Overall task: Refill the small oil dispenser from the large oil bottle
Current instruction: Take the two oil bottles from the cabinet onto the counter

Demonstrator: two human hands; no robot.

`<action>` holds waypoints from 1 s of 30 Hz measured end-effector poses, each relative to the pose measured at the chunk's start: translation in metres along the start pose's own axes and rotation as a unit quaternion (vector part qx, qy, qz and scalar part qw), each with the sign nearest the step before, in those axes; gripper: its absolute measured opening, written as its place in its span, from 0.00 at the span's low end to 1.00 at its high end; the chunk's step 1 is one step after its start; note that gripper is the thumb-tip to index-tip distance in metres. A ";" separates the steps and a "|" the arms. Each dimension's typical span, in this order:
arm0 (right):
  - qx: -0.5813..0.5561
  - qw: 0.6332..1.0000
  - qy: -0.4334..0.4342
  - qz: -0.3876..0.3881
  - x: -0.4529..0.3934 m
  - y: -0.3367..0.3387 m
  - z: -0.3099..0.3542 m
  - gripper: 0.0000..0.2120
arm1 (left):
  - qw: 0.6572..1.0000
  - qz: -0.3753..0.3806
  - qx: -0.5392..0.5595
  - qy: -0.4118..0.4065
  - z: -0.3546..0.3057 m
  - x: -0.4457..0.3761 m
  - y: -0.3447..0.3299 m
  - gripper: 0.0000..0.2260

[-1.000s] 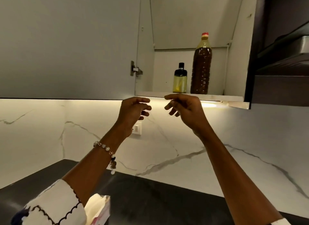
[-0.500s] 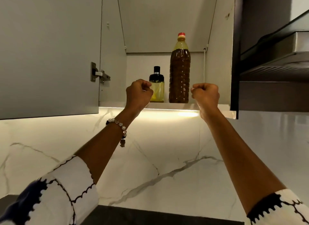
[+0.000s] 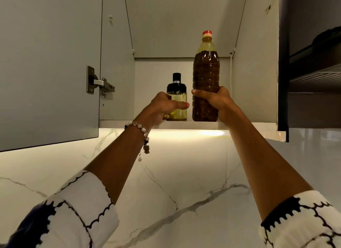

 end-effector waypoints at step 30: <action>0.019 0.994 0.107 0.022 0.221 0.064 0.008 0.36 | 0.980 -0.064 0.187 -0.017 0.049 0.220 -0.007 0.06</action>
Point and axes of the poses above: each hand's wrist, its own x-axis away from the middle knuckle, its own y-axis out of the back of the hand, z = x × y, the point moved 9 cm from there along -x, towards the middle knuckle, and after that the axes turned 10 degrees about -x, right-handed, at the moved point
